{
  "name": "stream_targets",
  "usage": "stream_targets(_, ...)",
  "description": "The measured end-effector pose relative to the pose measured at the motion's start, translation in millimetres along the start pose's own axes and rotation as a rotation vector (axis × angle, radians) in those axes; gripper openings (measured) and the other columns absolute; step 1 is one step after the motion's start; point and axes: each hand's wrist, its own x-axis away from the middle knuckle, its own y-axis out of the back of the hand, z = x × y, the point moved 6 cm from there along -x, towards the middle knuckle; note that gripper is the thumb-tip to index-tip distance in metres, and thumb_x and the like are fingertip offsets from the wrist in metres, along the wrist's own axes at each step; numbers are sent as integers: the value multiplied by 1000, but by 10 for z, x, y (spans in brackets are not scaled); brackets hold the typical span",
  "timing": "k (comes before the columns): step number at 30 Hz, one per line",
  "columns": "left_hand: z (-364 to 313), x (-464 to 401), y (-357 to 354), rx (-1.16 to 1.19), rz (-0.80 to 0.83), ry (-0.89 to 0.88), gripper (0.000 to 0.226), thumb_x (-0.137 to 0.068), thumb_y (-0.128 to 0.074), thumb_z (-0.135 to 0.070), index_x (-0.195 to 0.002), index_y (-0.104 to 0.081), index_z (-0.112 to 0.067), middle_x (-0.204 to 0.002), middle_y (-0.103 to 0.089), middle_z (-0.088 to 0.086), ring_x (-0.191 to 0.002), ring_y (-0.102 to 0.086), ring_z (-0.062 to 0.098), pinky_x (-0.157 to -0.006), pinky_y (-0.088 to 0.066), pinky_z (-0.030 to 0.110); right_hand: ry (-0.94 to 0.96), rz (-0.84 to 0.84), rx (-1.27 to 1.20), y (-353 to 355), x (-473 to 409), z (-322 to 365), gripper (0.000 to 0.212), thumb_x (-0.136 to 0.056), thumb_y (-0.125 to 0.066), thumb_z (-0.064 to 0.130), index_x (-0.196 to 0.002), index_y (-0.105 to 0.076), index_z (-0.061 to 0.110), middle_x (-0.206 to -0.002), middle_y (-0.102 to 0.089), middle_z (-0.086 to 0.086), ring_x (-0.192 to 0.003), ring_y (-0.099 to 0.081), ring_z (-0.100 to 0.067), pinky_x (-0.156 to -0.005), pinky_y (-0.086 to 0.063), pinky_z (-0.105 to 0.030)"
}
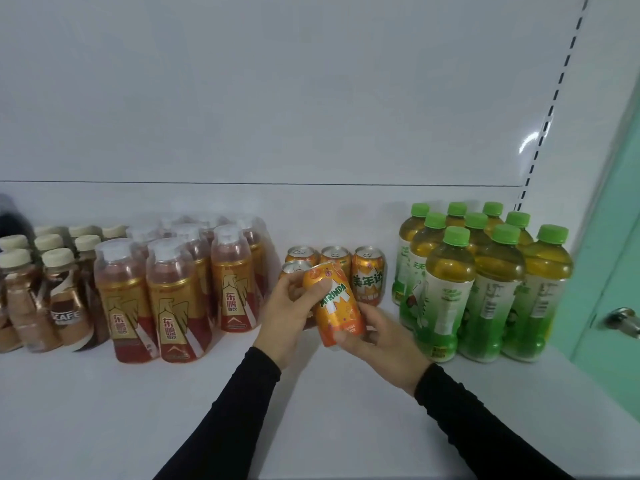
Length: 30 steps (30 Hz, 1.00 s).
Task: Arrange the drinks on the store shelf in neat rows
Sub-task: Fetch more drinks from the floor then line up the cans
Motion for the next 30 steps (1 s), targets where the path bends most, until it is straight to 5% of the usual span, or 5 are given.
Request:
stream_targets(6, 5, -16, 25, -29, 8, -24, 53, -78, -74, -44, -124, -59, -22, -116, -72, 6, -99, -73, 23, -72, -58, 33, 21, -81, -140, 13, -61, -44, 80, -62, -83, 51, -132, -53, 25, -120, -69, 4, -103, -68, -10, -90, -57, -32)
stream_targets(12, 14, 21, -22, 81, 83, 9, 54, -82, -68, -38, -132, -53, -23, -124, -67, 8, -105, -70, 25, -78, -58, 38, -50, 47, -537, -39, -44, -49, 53, -82, -68, 36, -128, -54, 16, -114, -72, -10, -105, -70, -29, -86, -56, -36)
stream_targets(17, -5, 44, -29, 86, 35, -6, 55, -79, -73, -33, -129, -54, -23, -123, -67, 9, -102, -72, 27, -76, -61, 39, 5, 38, -354, -42, -19, -49, 38, -88, -65, 49, -119, -56, 30, -109, -73, 6, -103, -69, -18, -89, -57, -35)
stream_targets(23, -30, 62, -22, 36, 0, -52, 58, -75, -74, -34, -129, -53, -22, -117, -69, 8, -99, -73, 22, -74, -61, 35, 98, -46, -214, 2, -39, -12, 82, -62, -75, 61, -132, -53, 24, -119, -69, 3, -106, -67, -12, -93, -56, -35)
stream_targets(30, 16, 52, -56, 87, 70, 17, 59, -83, -66, -40, -138, -51, -23, -127, -65, 10, -104, -71, 24, -73, -58, 34, -4, 7, -561, -16, -13, -42, 37, -77, -60, 34, -112, -60, 22, -99, -76, -3, -93, -73, -25, -83, -57, -36)
